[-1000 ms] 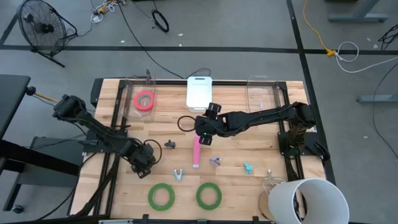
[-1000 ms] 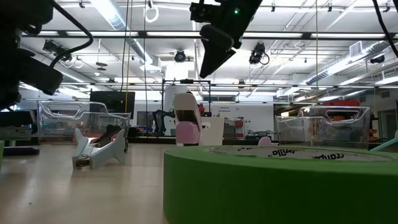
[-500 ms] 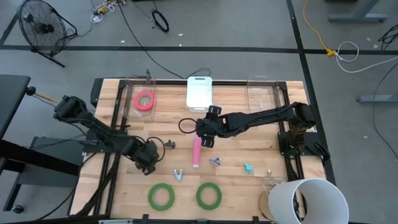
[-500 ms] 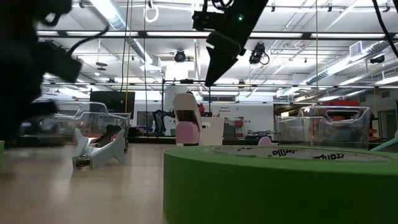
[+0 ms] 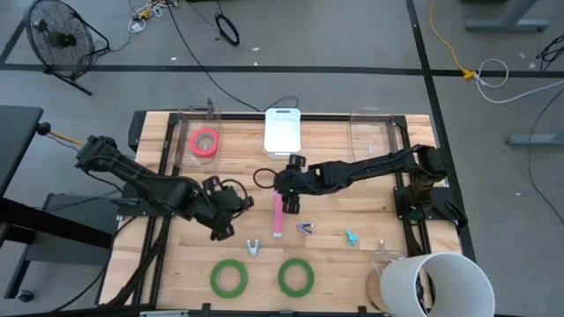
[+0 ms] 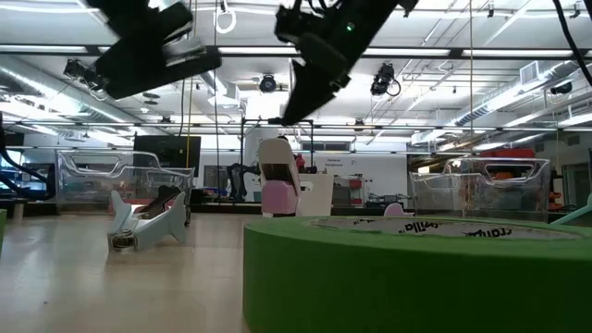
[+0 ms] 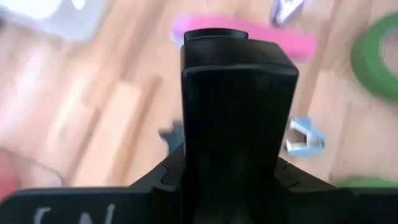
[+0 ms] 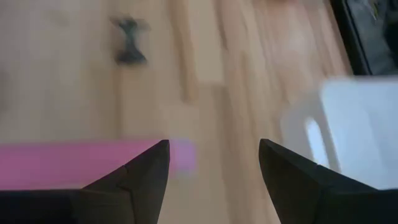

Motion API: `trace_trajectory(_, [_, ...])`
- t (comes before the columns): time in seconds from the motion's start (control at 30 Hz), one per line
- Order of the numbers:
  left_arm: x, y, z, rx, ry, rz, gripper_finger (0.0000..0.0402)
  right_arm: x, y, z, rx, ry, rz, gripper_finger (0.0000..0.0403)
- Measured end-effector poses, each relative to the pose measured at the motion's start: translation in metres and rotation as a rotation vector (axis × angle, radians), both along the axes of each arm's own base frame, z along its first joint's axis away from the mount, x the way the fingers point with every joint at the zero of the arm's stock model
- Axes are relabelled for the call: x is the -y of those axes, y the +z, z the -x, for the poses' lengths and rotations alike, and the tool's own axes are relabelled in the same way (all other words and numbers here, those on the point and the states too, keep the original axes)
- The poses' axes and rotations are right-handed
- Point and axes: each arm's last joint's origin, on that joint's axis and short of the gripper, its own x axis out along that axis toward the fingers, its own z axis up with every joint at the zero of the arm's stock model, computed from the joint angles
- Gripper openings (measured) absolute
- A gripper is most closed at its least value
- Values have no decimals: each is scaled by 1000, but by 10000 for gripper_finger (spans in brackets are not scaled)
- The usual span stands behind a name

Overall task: Pick and place Stapler, Stapler remover, tape
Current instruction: Put the black stapler into the right transparent bin

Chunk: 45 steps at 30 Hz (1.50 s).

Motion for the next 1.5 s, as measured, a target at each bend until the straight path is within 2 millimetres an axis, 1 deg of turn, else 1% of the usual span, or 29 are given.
trace_trajectory(0.13, [-6,11,-5,33,-17,-44,113,-2,8,-9,110,77,1,247])
trace_trajectory(0.23, [-10,12,-7,34,-15,-67,113,-3,14,-16,194,126,14,247])
trace_trajectory(0.43, [-11,13,-9,49,-29,-83,113,-6,24,-23,320,211,-31,247])
trace_trajectory(0.6, [-10,14,-10,52,-51,-95,113,-8,27,-25,353,265,-32,247])
trace_trajectory(0.73, [-10,15,-10,56,-59,-104,113,-9,28,-25,362,325,-76,247])
trace_trajectory(0.97, [-11,15,-10,60,-48,-117,113,-10,21,-21,280,341,-97,247])
trace_trajectory(1.03, [-11,15,-10,61,-48,-116,113,-11,21,-21,280,343,-97,247])
trace_trajectory(1.5, [-11,15,-10,63,-43,-118,113,-12,35,-28,433,385,-51,247])
